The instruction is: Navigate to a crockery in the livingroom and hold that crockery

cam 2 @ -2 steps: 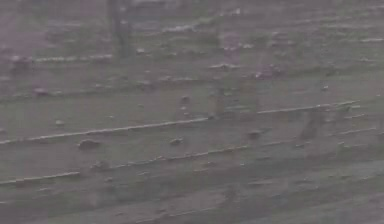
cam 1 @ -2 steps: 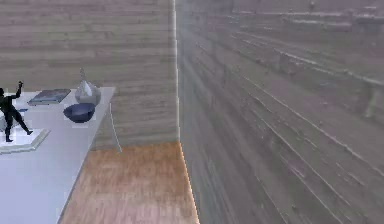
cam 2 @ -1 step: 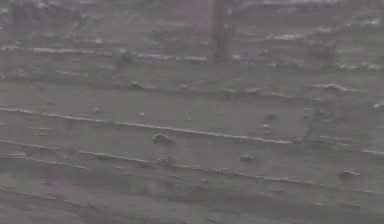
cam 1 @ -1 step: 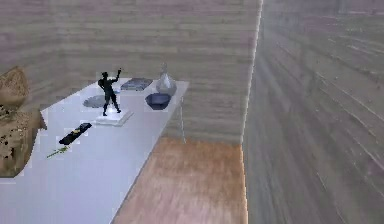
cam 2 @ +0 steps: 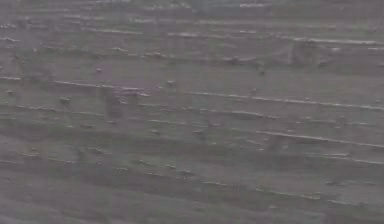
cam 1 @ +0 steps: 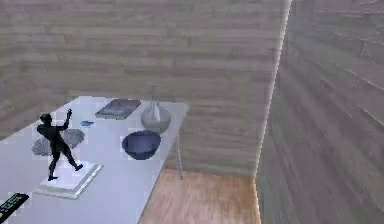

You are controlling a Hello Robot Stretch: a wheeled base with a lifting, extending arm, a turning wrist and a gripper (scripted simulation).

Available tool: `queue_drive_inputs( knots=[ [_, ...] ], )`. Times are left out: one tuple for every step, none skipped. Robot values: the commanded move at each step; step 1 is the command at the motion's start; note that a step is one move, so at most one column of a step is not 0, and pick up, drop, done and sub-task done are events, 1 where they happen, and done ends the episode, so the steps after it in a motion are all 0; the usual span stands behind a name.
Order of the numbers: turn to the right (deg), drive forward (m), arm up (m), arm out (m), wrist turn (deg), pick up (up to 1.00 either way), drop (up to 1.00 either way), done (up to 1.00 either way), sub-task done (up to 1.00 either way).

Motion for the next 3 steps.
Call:
queue_drive_inputs(
  knots=[
    [-45.0,0.0,0.0,0.0,0.0,0.0,0.0,0.0,0.0],
    [-45.0,0.0,0.0,0.0,0.0,0.0,0.0,0.0,0.0],
    [-15.0,0.0,0.0,0.0,0.0,0.0,0.0,0.0,0.0]
  ],
)
